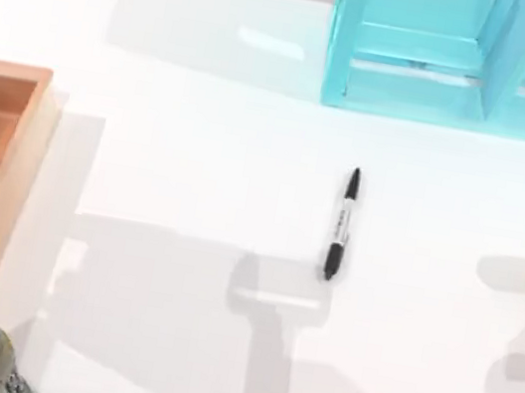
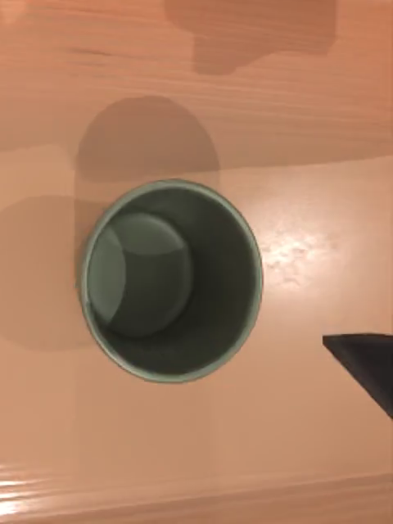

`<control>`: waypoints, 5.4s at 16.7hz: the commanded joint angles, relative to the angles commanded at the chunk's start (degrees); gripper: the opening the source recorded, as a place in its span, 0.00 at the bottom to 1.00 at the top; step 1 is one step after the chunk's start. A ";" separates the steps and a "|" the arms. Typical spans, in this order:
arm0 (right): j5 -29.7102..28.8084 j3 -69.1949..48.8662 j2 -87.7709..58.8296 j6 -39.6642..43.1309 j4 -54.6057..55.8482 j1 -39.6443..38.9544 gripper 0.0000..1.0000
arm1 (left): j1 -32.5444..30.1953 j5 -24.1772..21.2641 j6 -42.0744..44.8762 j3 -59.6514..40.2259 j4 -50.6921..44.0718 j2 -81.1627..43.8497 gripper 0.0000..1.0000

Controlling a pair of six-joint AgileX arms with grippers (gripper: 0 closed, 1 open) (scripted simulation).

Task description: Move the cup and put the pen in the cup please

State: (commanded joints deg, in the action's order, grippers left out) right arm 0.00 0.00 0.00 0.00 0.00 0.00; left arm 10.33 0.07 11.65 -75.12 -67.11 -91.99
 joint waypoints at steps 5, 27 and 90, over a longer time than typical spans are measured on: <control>0.00 0.00 0.00 0.00 0.00 0.00 1.00 | 1.15 0.04 1.27 -9.31 -6.38 -8.86 1.00; 0.00 0.00 0.00 0.00 0.00 0.00 1.00 | 1.42 0.02 1.62 7.46 15.63 -14.22 0.92; 0.00 0.00 0.00 0.00 0.00 0.00 1.00 | -36.07 -0.69 -35.91 -14.65 2.22 -22.69 0.00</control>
State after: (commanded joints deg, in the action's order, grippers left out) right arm 0.00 0.00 0.00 0.00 0.00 0.00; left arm -25.73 -0.61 -24.26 -89.77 -64.89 -114.68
